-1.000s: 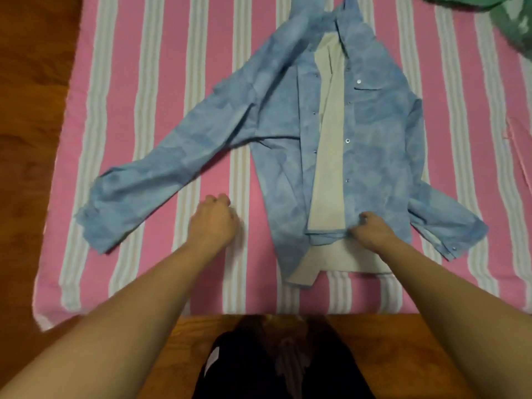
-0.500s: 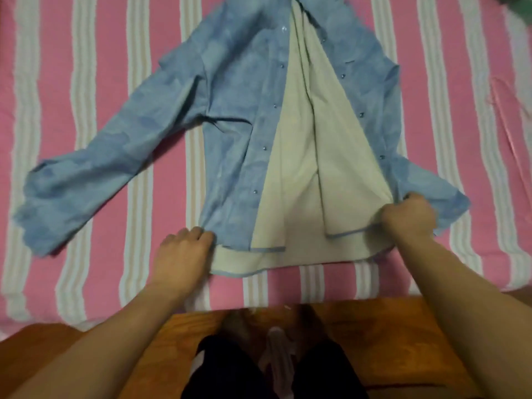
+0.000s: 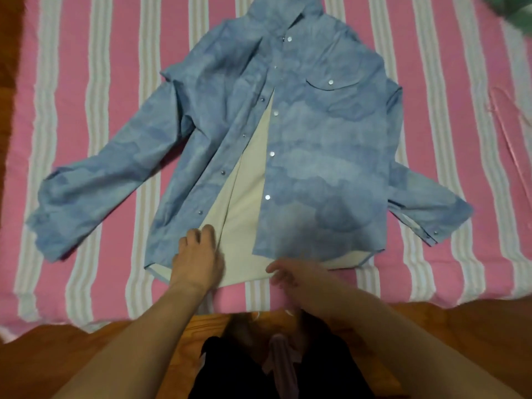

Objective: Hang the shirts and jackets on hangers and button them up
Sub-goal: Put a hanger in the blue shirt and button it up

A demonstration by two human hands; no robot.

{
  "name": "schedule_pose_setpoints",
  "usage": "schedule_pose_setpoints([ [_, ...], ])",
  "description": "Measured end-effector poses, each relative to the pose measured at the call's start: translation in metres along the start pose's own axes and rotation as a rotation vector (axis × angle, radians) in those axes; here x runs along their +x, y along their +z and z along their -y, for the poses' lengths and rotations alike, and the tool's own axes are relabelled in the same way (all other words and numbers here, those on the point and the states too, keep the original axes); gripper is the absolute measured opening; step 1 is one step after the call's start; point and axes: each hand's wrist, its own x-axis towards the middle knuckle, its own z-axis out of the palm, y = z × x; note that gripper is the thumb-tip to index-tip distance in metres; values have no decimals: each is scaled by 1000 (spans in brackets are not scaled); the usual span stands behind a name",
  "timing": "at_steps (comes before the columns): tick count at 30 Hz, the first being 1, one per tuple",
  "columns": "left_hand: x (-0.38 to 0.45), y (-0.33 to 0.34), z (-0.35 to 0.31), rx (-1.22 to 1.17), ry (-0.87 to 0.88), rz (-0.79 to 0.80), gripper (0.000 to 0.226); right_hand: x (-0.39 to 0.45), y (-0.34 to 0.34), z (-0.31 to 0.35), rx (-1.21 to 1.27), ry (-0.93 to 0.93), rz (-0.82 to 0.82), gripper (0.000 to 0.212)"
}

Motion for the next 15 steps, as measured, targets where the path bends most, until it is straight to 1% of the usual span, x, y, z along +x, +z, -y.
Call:
schedule_pose_setpoints([
  [1,5,0,3,-63,-38,-21,35,3,-4,-7,-66,16,-114,39],
  [2,8,-1,8,-123,-55,-52,36,6,-12,-16,-105,52,-288,34],
  [3,11,-3,13,-183,-73,-90,39,8,-23,-27,-87,103,-489,30],
  [4,13,-4,19,-166,-82,-122,40,7,-39,-39,-36,162,-666,28],
  [5,14,-5,25,-79,-70,-146,40,5,-57,-54,7,226,-807,27],
  [6,15,-5,29,71,-60,-146,43,2,-75,-70,7,288,-897,29],
  [7,16,-6,32,201,-68,-119,51,-1,-92,-90,-35,341,-946,32],
  [8,17,-10,31,248,-108,-90,56,-4,-107,-109,-98,387,-959,35],
  [9,19,-11,32,234,-141,-69,52,-7,-119,-127,-158,432,-941,39],
  [11,24,-22,23,143,-199,-62,32,-11,-134,-156,-218,533,-859,53],
  [12,26,-27,16,105,-210,-49,26,-12,-139,-166,-226,579,-832,60],
  [13,26,-33,6,72,-207,-45,23,-12,-142,-174,-205,611,-827,66],
  [14,21,-40,-9,-2,-177,-60,19,-11,-146,-180,-138,652,-838,76],
  [15,13,-45,-27,-137,-128,-81,13,-9,-149,-182,-33,703,-867,89],
])
